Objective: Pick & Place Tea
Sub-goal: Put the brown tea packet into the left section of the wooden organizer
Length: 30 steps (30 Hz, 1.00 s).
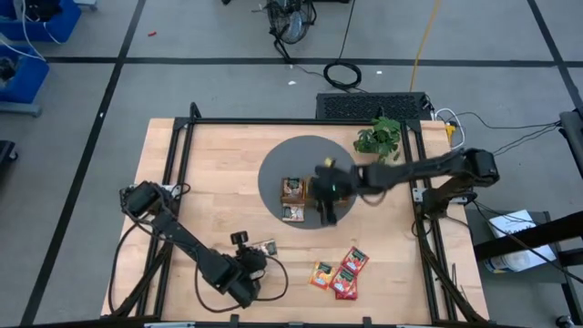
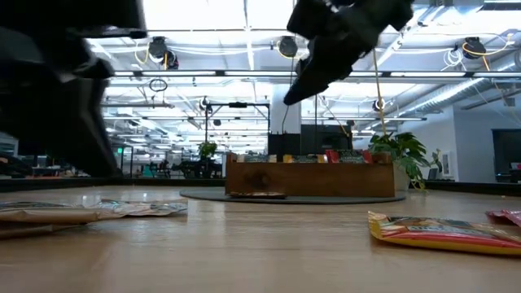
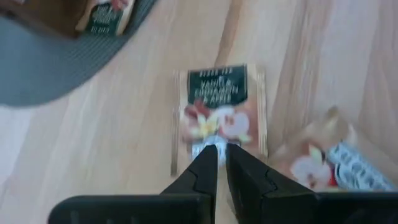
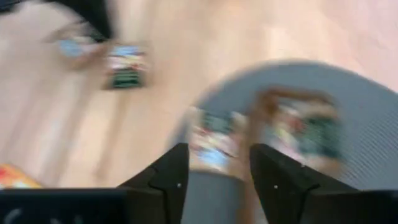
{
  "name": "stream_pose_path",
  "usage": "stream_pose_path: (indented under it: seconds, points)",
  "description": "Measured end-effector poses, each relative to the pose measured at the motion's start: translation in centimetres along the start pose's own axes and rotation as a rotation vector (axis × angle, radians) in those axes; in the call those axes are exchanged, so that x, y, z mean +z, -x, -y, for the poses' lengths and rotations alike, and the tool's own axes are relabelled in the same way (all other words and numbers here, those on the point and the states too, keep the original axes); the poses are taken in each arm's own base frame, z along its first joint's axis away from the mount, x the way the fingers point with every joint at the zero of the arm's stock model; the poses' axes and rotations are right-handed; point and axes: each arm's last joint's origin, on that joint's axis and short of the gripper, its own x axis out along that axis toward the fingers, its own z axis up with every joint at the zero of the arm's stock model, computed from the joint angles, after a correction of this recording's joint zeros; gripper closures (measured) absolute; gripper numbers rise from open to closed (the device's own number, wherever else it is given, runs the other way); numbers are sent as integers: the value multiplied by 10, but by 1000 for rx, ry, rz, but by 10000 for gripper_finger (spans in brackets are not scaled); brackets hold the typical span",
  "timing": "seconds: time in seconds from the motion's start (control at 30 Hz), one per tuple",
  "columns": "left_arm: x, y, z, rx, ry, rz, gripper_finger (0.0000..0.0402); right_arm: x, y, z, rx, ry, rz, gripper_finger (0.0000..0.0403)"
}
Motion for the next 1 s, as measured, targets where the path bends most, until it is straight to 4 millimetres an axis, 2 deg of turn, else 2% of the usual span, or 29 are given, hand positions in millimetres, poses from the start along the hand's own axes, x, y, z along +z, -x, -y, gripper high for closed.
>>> stream_pose_path:
  seconds: [0.1,0.2,0.3,0.37,0.53,0.77,1.0]
  points:
    - [-8,4,1,25,22,-20,360,-7,-13,-29,57,73,141,293]
    - [-12,6,-1,58,53,-27,360,-19,-23,-49,102,113,286,332]
    - [-13,6,-9,128,108,-35,360,-36,-34,-59,121,161,319,379]
    - [-13,6,-15,174,133,-32,360,-45,-43,-61,122,187,306,396]
    - [-9,3,-20,186,110,-52,360,-56,-69,-61,187,166,295,391]
    - [9,-10,-15,-3,42,-106,360,-73,-101,-57,337,-13,312,396]
    - [17,-18,-23,1,51,-134,360,-67,-126,-63,453,-167,209,365]
